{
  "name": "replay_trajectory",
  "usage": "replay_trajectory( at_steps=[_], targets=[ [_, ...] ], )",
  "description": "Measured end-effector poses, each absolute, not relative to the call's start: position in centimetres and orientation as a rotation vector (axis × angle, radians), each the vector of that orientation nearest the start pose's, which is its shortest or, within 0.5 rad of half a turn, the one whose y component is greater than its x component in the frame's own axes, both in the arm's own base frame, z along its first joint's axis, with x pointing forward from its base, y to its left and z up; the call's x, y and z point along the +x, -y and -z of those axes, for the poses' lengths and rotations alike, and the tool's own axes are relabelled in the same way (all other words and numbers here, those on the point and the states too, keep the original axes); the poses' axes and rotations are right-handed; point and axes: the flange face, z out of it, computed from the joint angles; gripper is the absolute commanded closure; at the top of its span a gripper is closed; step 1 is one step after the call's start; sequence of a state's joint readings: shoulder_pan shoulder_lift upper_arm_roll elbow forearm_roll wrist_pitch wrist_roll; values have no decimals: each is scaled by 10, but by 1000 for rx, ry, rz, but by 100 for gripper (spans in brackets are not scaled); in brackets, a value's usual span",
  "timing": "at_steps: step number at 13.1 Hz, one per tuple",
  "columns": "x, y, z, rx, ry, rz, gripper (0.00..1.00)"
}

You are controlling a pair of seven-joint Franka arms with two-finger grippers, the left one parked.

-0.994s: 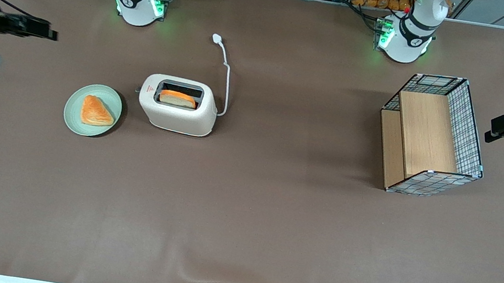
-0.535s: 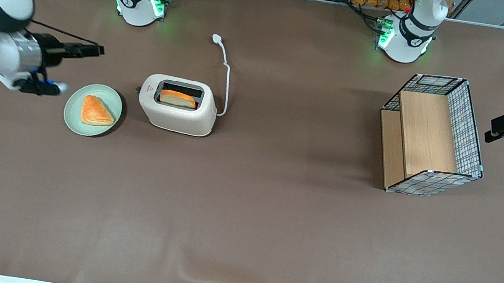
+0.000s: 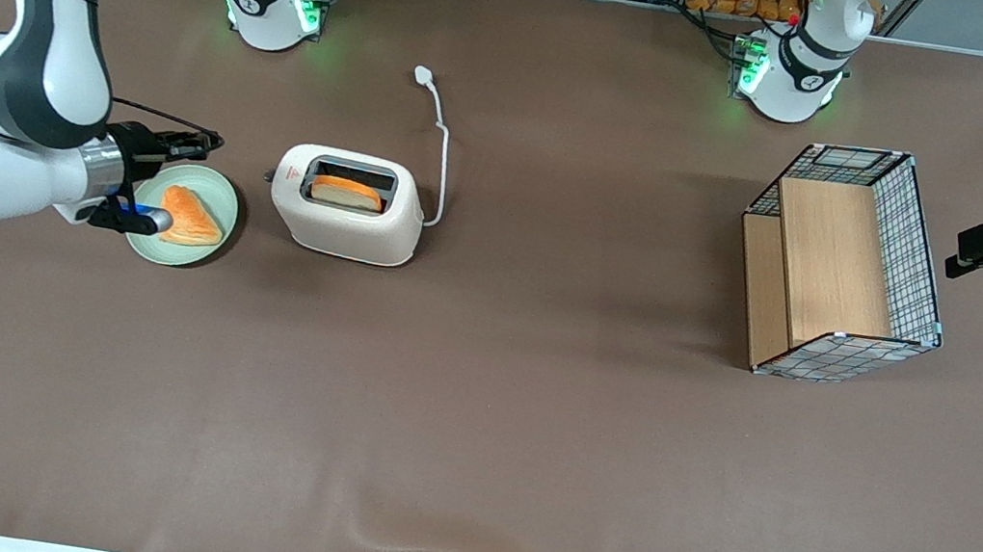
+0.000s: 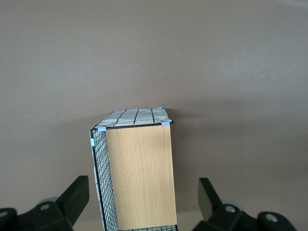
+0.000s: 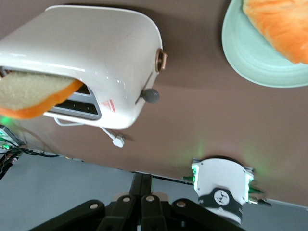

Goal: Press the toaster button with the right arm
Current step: 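Move the right gripper over the plate toward the toaster's side lever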

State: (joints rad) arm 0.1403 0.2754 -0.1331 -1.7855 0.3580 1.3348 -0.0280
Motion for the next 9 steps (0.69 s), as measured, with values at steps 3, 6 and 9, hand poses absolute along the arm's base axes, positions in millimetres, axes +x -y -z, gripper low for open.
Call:
replay_trajectory(
  at_steps=[3, 6, 9],
  targets=[
    [531, -56, -348, -2577, -75, -994, 100],
    [528, -57, -333, -2560, -103, -976, 100],
    [522, -58, -309, -2518, -116, -989, 100]
  ],
)
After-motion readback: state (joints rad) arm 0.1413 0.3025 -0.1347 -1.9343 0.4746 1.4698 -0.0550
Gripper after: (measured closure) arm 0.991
